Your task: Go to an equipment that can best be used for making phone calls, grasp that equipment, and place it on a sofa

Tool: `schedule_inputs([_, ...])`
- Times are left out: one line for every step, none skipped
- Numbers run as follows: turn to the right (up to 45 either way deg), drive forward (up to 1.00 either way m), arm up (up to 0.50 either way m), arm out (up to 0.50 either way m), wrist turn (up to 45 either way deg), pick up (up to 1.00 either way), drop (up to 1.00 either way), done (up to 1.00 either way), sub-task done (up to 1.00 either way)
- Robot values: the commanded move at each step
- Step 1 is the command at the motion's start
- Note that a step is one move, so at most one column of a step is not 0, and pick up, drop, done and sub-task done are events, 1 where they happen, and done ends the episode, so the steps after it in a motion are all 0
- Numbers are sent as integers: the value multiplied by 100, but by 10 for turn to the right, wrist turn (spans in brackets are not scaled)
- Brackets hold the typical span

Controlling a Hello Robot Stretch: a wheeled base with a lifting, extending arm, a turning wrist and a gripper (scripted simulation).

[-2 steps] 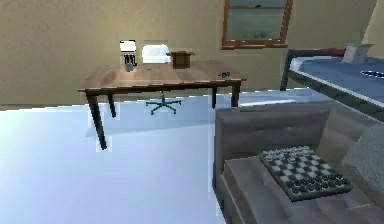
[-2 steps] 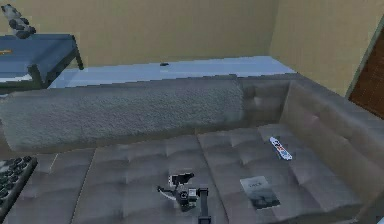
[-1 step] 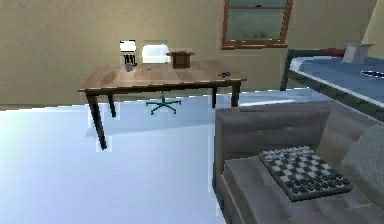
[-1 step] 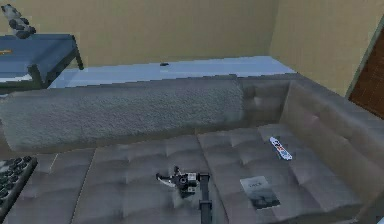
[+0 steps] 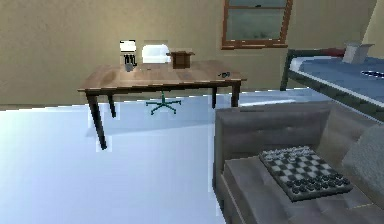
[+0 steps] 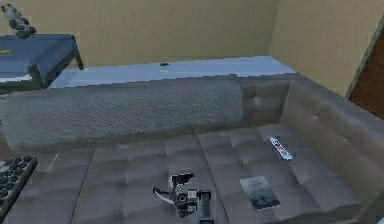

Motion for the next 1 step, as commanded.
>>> schedule_inputs([0, 0, 0, 0, 0, 0, 0, 100, 0])
